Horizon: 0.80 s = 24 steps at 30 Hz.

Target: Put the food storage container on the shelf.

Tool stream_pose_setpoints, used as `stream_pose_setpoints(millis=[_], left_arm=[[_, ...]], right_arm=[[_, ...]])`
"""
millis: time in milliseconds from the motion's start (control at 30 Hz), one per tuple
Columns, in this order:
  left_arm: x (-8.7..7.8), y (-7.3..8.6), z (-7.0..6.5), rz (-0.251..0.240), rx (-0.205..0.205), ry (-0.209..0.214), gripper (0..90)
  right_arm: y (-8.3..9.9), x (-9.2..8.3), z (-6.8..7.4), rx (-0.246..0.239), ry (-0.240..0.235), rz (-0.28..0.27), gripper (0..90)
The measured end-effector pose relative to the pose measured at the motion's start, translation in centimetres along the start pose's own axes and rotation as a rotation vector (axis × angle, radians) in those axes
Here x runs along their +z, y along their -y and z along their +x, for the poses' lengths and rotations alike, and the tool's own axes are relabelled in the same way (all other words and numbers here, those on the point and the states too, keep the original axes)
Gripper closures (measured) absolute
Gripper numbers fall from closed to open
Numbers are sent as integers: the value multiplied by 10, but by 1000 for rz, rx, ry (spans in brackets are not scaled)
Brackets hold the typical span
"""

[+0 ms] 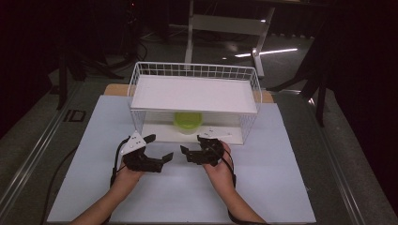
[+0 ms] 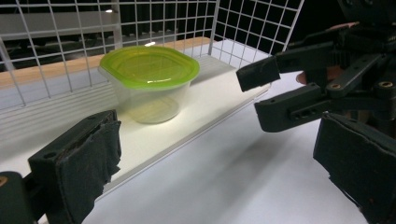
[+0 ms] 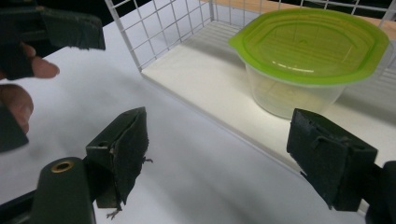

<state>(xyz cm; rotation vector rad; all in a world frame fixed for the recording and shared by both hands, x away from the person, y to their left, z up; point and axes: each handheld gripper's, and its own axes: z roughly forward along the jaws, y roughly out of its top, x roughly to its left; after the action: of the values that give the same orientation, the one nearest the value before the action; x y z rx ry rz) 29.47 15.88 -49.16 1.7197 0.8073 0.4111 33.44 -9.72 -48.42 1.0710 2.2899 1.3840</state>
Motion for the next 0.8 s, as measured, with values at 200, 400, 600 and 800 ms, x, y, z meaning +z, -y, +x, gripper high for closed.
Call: stream_pose_setpoints(millis=[200,400,600,800], left_arm=[[-5,0,0,-2,-1,7,18],[-13,1,-3,7,0,23,18],[-23,5,-2,4,-14,29,18],[-32,12,-1,15,-18,26,18]], right_arm=[[5,-8,0,-16,12,-13,202],[13,-21,1,-25,-8,-18,202],[22,-34,-2,-35,-15,-7,200],[28,-53,-7,-50,-15,-15,198]])
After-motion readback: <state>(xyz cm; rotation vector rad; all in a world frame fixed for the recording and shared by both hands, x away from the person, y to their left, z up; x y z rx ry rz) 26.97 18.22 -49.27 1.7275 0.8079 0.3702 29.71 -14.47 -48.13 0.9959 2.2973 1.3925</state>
